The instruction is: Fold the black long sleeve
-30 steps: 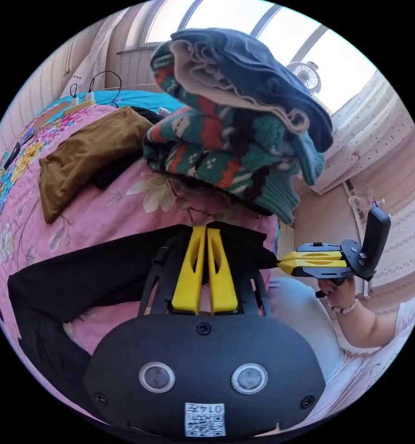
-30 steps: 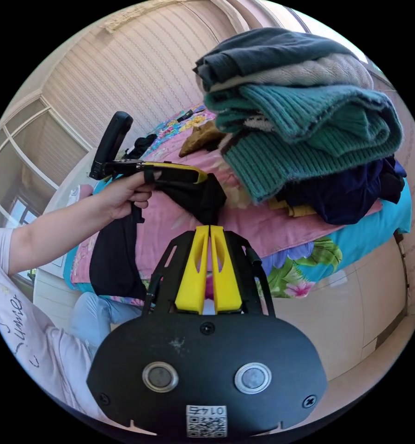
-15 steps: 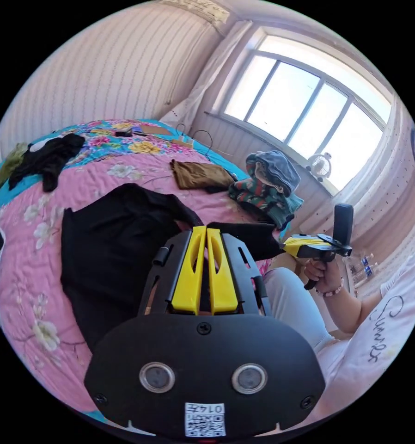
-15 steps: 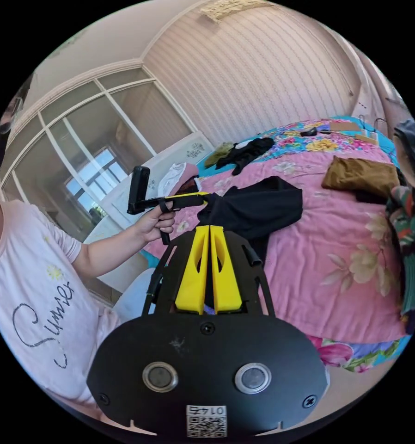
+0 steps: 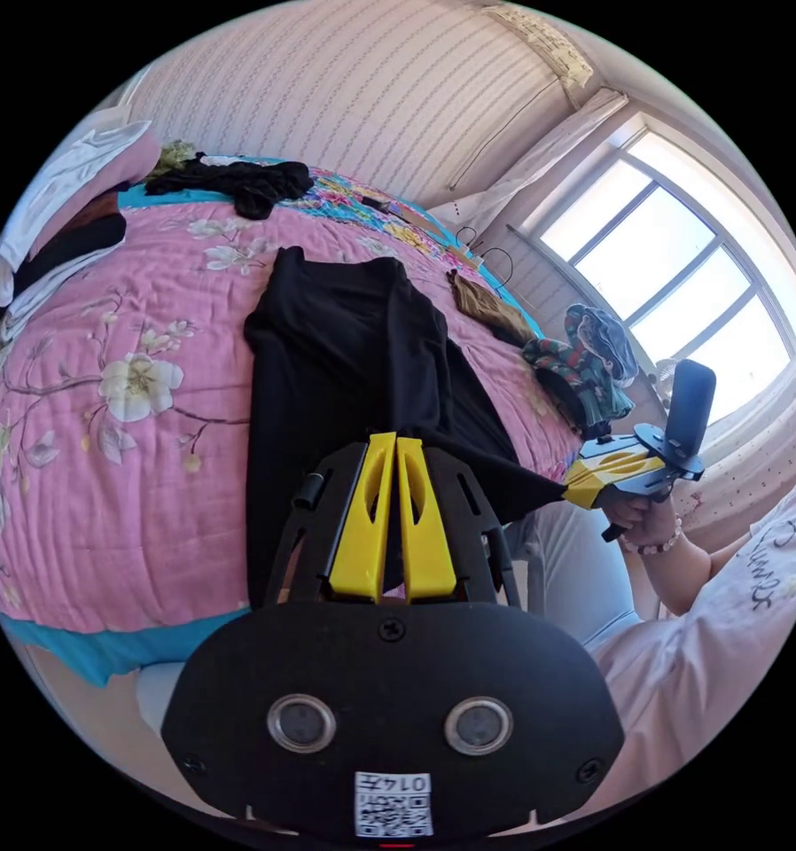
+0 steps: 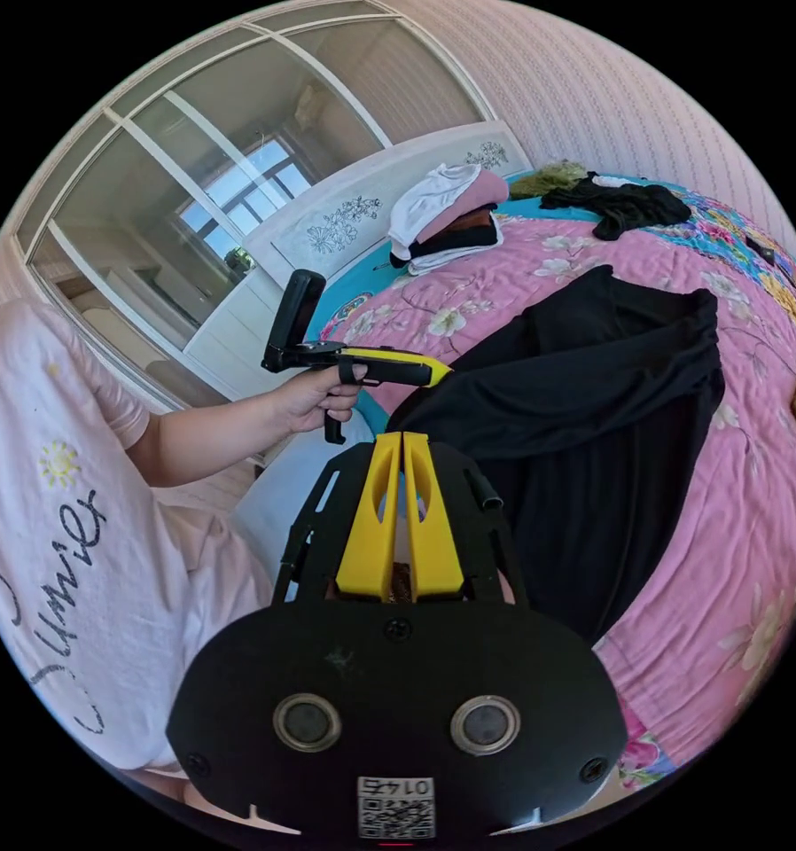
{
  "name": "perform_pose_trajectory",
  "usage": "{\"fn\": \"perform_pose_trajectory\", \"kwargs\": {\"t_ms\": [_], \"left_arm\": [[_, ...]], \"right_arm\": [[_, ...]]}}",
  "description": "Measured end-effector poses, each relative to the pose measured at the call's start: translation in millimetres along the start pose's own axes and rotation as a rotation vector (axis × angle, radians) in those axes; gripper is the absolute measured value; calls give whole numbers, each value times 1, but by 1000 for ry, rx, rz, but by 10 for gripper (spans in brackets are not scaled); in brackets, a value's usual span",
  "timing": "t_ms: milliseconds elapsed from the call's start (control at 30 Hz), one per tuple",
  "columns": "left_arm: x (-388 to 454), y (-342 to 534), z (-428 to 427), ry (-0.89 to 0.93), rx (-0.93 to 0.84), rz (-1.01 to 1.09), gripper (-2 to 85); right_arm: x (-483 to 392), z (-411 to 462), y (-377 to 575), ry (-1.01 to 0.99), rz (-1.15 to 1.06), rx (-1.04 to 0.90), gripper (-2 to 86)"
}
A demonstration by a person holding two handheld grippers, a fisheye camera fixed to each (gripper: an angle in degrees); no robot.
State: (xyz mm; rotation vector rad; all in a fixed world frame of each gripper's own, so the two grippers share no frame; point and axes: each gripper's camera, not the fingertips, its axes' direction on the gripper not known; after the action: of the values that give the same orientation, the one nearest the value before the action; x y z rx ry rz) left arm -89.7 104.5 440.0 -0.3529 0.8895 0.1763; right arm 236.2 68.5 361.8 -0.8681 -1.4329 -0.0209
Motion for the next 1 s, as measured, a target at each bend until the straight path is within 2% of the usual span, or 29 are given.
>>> {"fn": "perform_pose_trajectory", "kwargs": {"t_ms": [133, 233, 400, 500, 667, 800, 933, 1000], "left_arm": [[-22, -3, -3, -1, -36, -47, -8], [-36, -7, -7, -22, -77, -81, -2], [-58, -34, -29, -86, -80, -84, 26], [-58, -86, -31, -79, -80, 17, 27], [-28, -211, 10, 36, -59, 169, 29], [6, -287, 55, -1, -54, 265, 36], [26, -351, 122, -24, -163, 250, 80], [31, -369, 144, -116, -183, 279, 88]], "right_arm": [[1, 24, -27, -39, -10, -112, 2], [5, 39, -43, 7, -7, -190, 11], [19, 27, -63, 19, -24, -251, 45], [45, -5, -80, 148, -2, -179, 55], [125, -70, -130, 383, 204, 10, 73], [172, -93, -163, 421, 332, 74, 80], [212, -96, -192, 371, 418, 56, 82], [224, -96, -200, 348, 428, 39, 78]]}}
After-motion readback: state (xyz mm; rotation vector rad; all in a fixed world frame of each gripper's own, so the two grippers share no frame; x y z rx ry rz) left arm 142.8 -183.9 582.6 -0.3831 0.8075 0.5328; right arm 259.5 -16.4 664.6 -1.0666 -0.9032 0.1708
